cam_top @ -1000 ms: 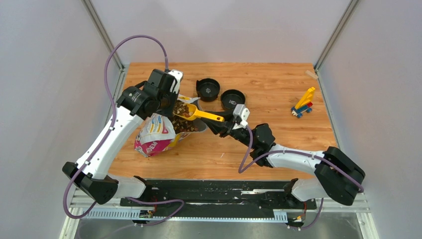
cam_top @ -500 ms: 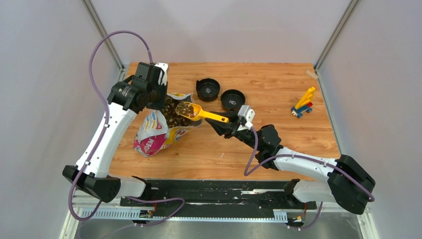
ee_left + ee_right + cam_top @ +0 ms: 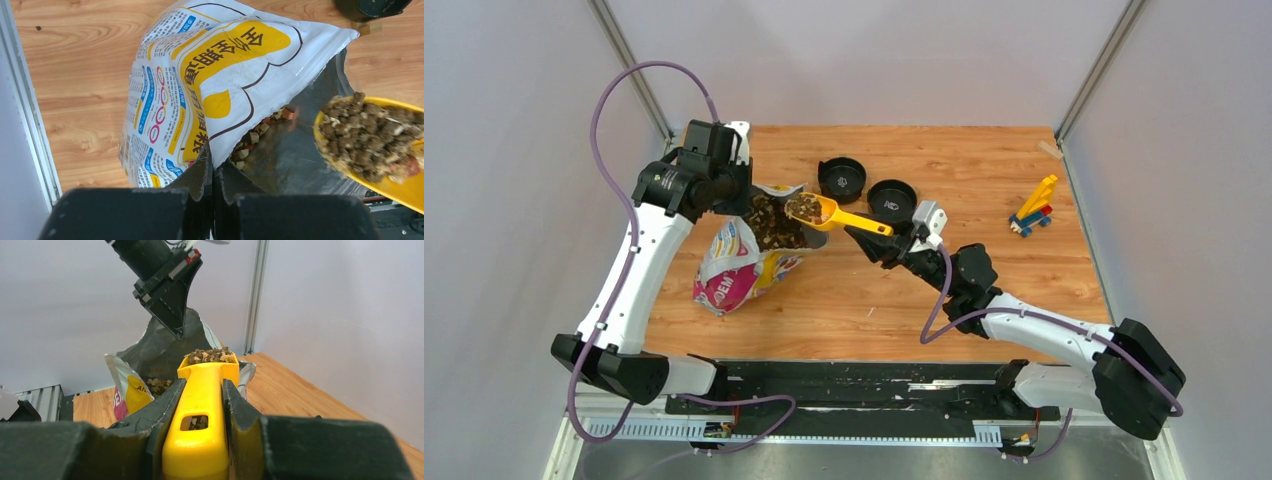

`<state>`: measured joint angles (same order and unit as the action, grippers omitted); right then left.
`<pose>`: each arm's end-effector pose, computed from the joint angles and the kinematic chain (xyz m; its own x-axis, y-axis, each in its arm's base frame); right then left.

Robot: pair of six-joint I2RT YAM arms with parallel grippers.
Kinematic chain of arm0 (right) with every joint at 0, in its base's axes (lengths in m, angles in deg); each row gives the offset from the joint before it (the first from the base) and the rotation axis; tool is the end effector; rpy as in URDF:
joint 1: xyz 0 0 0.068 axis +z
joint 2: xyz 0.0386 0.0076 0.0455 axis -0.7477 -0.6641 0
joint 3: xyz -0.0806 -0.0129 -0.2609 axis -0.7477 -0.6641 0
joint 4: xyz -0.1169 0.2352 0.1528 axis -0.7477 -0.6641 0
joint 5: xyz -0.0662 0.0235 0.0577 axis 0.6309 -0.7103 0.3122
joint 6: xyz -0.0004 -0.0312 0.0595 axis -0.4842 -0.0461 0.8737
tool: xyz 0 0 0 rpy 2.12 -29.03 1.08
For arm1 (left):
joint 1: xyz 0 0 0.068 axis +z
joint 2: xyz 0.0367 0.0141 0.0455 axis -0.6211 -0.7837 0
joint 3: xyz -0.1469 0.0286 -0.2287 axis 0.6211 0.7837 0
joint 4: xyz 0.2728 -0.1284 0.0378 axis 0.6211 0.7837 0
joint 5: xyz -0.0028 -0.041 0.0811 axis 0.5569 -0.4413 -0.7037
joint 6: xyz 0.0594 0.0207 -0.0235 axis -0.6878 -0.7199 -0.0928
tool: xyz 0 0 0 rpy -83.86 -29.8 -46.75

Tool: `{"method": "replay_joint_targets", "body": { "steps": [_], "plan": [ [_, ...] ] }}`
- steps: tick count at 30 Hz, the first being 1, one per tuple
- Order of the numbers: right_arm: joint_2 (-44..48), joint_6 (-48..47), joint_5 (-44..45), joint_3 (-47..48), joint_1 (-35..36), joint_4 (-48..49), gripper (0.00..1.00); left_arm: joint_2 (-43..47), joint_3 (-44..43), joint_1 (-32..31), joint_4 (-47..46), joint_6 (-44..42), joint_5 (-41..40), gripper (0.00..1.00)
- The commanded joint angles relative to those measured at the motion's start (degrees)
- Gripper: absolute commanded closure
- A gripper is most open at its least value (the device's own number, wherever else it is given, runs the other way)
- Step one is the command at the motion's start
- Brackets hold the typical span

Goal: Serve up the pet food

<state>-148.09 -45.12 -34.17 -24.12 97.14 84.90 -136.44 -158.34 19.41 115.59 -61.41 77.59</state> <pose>0.1963 0.2395 0.2862 0.2178 0.2781 -0.9355 -0.8605 0.5070 -0.0496 0.2866 -0.0938 0.4201 -0.7508 0.0124 -0.6604 0.0980 0.9909 -0.0928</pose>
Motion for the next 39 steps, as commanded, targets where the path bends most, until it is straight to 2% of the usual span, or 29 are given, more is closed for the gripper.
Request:
{"method": "replay_joint_targets", "body": {
  "steps": [1,19,39],
  "plan": [
    [2.62,-0.88,-1.35,3.54,-0.31,0.84,1.00,0.17,-5.92,0.71,-10.69,1.66,4.52,1.00],
    [3.82,-4.85,1.89,4.45,-1.80,3.79,1.00,-0.73,-7.85,2.68,-10.37,0.11,6.17,1.00],
    [3.70,-0.33,1.01,-0.57,-19.01,3.65,1.00,-0.06,-6.10,3.05,-10.39,0.09,6.74,1.00]
  ]
}}
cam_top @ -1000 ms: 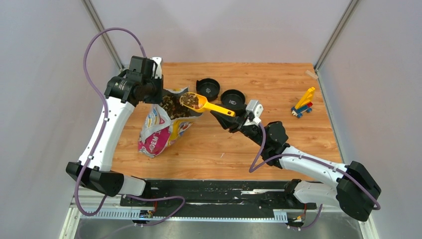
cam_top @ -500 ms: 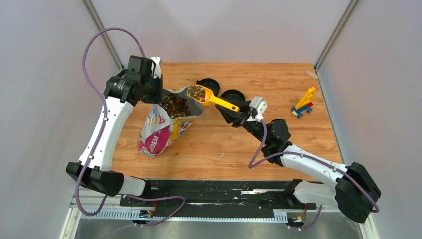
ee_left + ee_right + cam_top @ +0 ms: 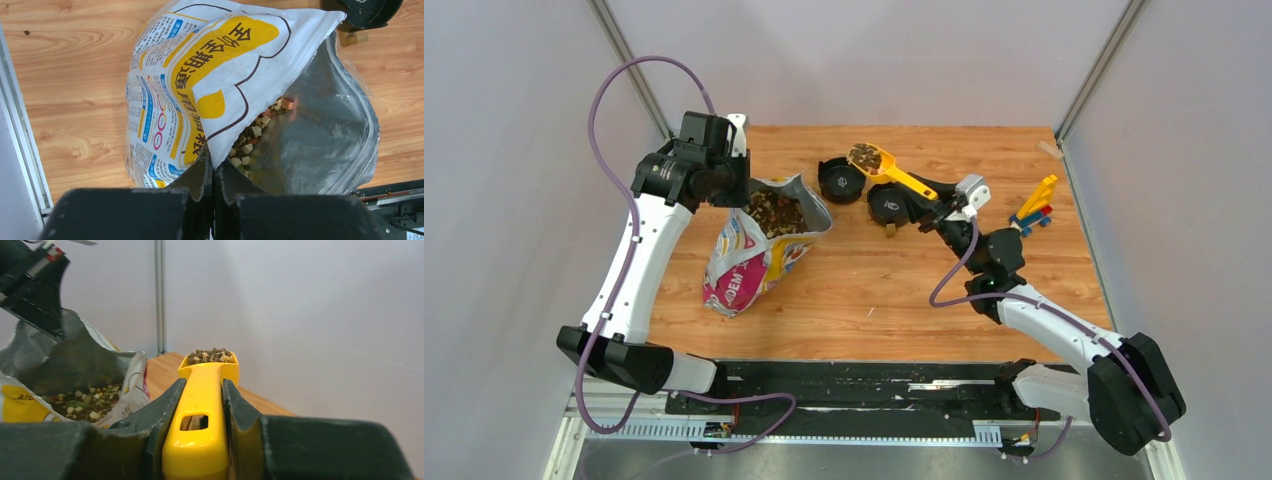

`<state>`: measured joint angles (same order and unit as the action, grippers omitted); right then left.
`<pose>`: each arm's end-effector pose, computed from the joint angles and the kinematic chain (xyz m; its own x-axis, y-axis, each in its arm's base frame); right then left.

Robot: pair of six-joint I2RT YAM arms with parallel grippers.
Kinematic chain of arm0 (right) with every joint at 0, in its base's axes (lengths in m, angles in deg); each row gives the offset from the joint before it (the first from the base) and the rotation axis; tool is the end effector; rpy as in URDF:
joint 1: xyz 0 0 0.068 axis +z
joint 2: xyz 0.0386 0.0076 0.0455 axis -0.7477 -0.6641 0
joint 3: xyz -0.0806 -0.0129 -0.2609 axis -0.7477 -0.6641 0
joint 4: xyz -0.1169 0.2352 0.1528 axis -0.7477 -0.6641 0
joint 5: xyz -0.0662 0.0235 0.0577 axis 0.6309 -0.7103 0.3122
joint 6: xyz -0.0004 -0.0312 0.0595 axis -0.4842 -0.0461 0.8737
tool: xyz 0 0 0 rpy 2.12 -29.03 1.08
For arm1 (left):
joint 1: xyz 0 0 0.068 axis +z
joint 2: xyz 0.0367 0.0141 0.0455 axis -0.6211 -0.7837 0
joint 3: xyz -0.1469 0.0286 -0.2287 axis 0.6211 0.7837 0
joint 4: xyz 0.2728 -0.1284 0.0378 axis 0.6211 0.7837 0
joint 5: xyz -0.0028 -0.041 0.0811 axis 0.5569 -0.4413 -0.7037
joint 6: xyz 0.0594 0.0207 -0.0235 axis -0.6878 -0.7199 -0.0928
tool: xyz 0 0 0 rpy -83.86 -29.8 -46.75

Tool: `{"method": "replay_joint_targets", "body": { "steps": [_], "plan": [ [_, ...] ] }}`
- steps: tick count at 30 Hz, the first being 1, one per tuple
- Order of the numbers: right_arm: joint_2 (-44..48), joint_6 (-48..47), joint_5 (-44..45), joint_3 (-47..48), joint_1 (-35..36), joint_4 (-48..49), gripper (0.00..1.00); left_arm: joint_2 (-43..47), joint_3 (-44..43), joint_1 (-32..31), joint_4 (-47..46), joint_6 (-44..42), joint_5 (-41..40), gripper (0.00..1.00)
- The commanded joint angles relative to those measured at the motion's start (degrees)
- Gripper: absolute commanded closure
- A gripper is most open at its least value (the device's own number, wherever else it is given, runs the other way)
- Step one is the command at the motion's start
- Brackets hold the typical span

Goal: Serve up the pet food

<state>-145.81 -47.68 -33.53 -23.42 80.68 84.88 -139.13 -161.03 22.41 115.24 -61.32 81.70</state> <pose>0.2511 0.1702 0.3024 0.3579 0.1975 -0.9126 -0.6565 0.7483 -0.0956 0.3024 -0.0859 0.4231 -0.7577 -0.0273 -0.6520 0.0910 0.9849 -0.1470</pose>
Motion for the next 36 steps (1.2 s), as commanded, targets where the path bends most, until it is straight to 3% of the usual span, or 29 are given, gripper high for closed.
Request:
{"method": "replay_joint_targets", "body": {
  "steps": [1,22,36],
  "plan": [
    [1.32,2.79,0.31,-1.69,-3.30,3.65,1.00,2.63,-3.34,0.07,-10.05,-0.02,2.69,1.00],
    [-6.47,1.67,1.47,-6.36,-10.08,-0.34,1.00,4.00,-0.72,0.34,-10.82,0.37,3.54,1.00],
    [-9.50,-7.66,2.08,3.87,-10.05,-24.02,1.00,4.75,1.49,0.65,-11.75,0.09,3.23,1.00]
  ]
}}
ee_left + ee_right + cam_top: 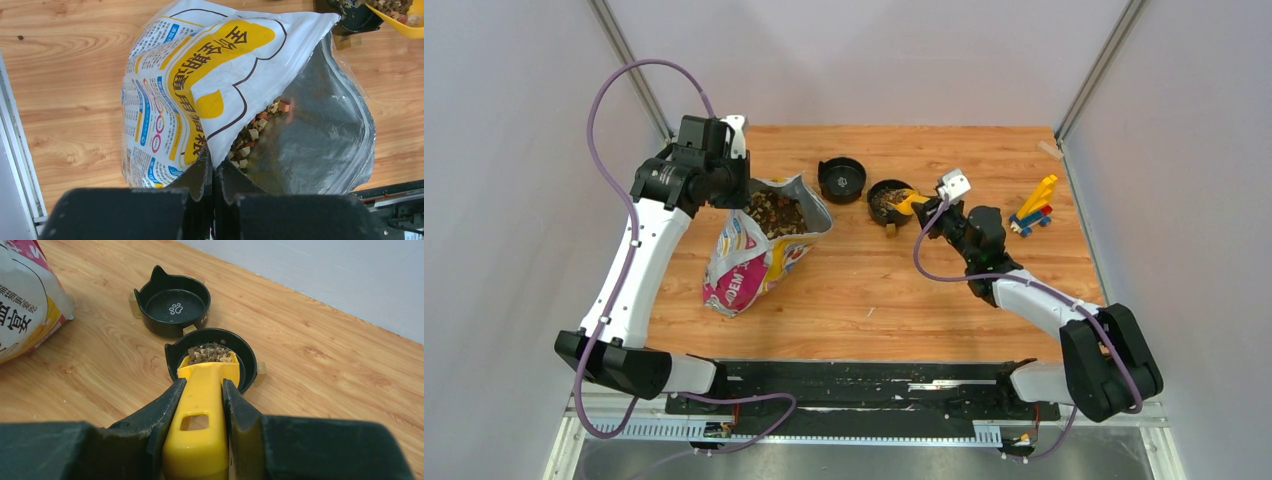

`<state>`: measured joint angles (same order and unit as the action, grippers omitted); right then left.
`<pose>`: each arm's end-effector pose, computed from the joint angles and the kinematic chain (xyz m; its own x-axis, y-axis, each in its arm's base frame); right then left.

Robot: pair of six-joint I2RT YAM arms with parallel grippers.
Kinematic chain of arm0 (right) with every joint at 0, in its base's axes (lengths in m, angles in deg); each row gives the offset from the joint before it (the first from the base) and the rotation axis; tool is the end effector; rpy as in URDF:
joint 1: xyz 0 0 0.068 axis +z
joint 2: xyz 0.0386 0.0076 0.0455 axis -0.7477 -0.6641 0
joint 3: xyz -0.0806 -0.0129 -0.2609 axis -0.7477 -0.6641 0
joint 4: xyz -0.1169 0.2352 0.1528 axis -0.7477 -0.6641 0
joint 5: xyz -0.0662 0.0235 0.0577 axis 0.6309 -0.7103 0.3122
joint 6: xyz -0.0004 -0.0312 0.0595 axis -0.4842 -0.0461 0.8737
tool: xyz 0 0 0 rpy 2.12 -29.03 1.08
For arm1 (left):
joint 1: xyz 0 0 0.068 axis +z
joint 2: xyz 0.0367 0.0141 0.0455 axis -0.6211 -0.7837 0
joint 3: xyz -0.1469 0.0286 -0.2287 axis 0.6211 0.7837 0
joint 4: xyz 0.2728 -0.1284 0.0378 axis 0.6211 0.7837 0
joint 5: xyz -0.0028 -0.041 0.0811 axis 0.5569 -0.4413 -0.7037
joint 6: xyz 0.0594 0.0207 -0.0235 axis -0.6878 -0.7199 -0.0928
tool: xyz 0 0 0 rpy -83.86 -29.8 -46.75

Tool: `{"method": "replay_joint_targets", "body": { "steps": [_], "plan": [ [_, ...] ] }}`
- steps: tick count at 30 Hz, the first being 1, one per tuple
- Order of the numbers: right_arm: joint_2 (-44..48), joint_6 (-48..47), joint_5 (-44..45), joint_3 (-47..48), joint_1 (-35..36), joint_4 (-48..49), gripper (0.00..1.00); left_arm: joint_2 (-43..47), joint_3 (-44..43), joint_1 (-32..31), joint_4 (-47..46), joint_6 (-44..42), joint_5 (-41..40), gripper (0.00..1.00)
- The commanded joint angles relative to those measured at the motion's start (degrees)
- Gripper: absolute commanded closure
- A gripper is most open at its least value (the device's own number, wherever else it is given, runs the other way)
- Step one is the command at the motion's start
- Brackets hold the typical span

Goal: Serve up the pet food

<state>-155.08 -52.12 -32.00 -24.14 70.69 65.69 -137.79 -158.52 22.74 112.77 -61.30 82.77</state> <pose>0.3038 0.1336 0.2074 -0.0330 -0.1225 -0.9919 -0.5232 0.8477 -0.0873 0.3017 -0.0849 0.4185 -0.7460 -0.0353 -0.6650 0.1004 0.9812 -0.1646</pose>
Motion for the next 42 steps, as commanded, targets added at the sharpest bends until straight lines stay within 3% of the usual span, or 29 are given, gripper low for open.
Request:
{"method": "replay_joint_targets", "body": {
  "steps": [1,13,26,30,35,42],
  "plan": [
    [-0.39,-3.74,0.58,5.31,0.01,-5.87,1.00,3.38,-0.93,0.36,-9.27,0.00,2.20,1.00],
    [-4.42,-10.99,5.36,18.03,2.26,-25.07,1.00,2.91,-0.70,0.76,-9.46,-0.53,2.24,1.00],
    [-6.07,-13.05,11.27,28.06,4.77,-35.44,1.00,2.63,-0.21,0.89,-9.08,-1.36,3.25,1.00],
    [-1.10,-10.51,4.45,28.27,4.77,-34.04,1.00,2.70,0.03,0.89,-9.07,-1.39,4.09,1.00],
    [6.46,-6.20,-5.96,24.35,4.77,-25.59,1.00,2.88,0.80,0.90,-10.16,-1.48,6.70,1.00],
    [12.56,2.45,-29.68,19.42,4.82,-11.76,1.00,2.45,1.16,0.90,-11.29,-0.62,10.24,1.00]
  ]
}}
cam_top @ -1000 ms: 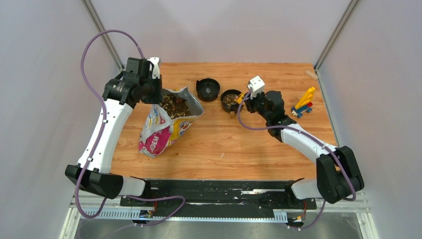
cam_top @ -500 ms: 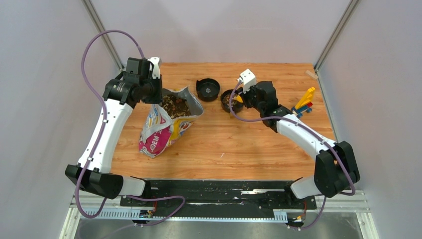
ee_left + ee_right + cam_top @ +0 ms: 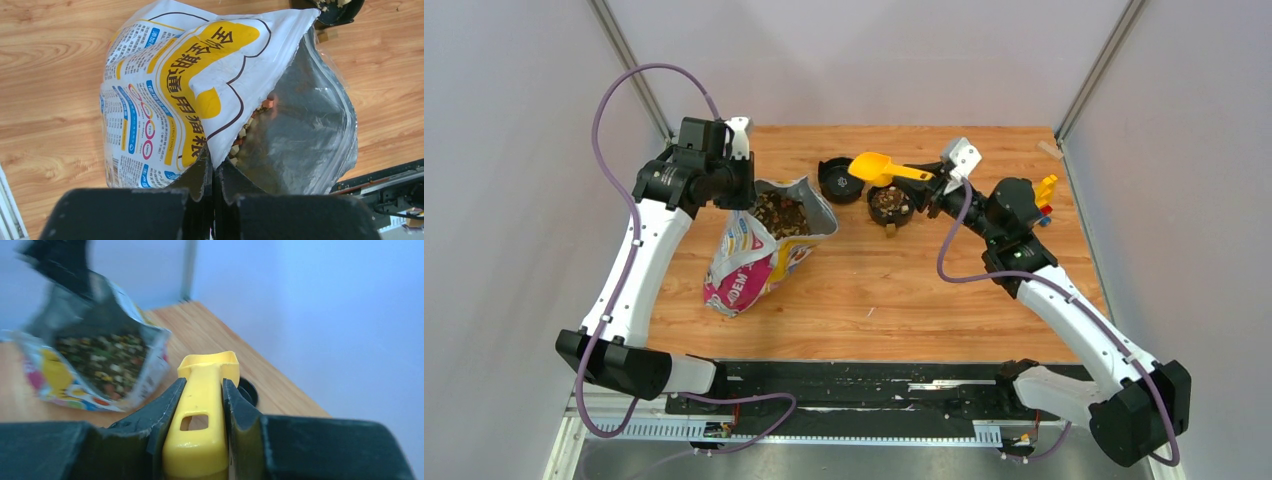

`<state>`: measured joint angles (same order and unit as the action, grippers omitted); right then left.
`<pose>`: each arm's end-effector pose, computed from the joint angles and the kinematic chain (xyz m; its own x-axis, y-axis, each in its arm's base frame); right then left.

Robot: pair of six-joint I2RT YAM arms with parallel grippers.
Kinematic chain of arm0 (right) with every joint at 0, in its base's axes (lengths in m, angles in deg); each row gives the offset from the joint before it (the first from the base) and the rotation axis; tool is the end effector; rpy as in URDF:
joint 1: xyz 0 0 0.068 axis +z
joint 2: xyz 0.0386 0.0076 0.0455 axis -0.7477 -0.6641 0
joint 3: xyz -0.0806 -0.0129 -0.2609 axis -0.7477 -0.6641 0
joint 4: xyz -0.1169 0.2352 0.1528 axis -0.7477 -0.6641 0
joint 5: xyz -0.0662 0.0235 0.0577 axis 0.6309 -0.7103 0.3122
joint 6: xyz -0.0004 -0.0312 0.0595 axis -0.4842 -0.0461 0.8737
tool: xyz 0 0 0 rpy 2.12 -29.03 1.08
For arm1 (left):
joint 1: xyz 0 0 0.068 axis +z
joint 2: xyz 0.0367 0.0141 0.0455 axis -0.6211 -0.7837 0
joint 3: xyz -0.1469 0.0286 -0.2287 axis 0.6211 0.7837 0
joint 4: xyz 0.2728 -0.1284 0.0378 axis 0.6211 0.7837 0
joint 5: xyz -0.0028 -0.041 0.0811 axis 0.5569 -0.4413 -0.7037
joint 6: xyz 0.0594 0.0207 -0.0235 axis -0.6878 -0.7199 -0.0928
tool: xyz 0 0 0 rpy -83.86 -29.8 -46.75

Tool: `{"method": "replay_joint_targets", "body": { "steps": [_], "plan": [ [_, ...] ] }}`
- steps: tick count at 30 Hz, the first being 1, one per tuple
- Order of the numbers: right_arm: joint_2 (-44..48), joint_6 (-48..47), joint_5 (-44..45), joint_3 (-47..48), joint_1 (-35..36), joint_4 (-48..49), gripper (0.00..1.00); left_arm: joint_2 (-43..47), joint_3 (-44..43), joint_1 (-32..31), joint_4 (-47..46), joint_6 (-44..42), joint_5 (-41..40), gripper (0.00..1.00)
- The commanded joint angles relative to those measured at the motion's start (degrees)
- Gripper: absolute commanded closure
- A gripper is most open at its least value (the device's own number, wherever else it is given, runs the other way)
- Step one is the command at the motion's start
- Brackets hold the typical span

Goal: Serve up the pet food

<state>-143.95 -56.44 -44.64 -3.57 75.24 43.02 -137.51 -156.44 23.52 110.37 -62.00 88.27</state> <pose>0.2779 0.1627 0.3654 0.1884 -0.0889 -0.9781 -0.7249 0.6593 -0.1995 0.3051 -0.0867 0.4111 -0.7516 -0.0303 -0.6589 0.1589 0.9612 -0.2255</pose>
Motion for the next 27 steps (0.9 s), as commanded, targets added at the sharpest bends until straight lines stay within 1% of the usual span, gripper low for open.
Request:
{"method": "replay_joint_targets", "body": {
  "steps": [1,3,5,10,14,18,22,27],
  "plan": [
    [1.41,8.46,-20.40,-0.97,0.46,11.86,1.00,2.08,-0.98,0.11,-8.92,0.18,5.37,1.00],
    [0.90,11.53,-25.82,-0.35,1.20,13.19,1.00,1.74,-1.08,0.11,-8.98,0.37,6.06,1.00],
    [0.17,11.55,-29.40,0.89,2.47,12.09,1.00,1.53,-1.10,0.11,-8.96,0.52,6.69,1.00],
    [-2.32,6.99,-32.34,3.51,5.71,4.57,1.00,1.47,-0.92,0.11,-8.99,0.47,7.85,1.00],
    [-5.64,2.84,-29.22,5.66,8.10,0.17,1.00,0.96,-0.98,0.06,-8.73,-1.72,11.57,1.00],
    [-10.17,1.99,-22.54,7.42,9.22,1.88,1.00,1.33,-0.54,0.11,-8.37,-3.59,11.98,1.00],
    [-15.81,-0.10,-23.24,10.89,10.70,1.84,1.00,2.26,0.45,0.11,-8.78,-3.84,12.21,1.00],
    [-23.82,-7.87,-22.11,15.09,15.36,-2.31,1.00,2.32,0.56,0.11,-8.94,-3.54,12.33,1.00]
  ]
}}
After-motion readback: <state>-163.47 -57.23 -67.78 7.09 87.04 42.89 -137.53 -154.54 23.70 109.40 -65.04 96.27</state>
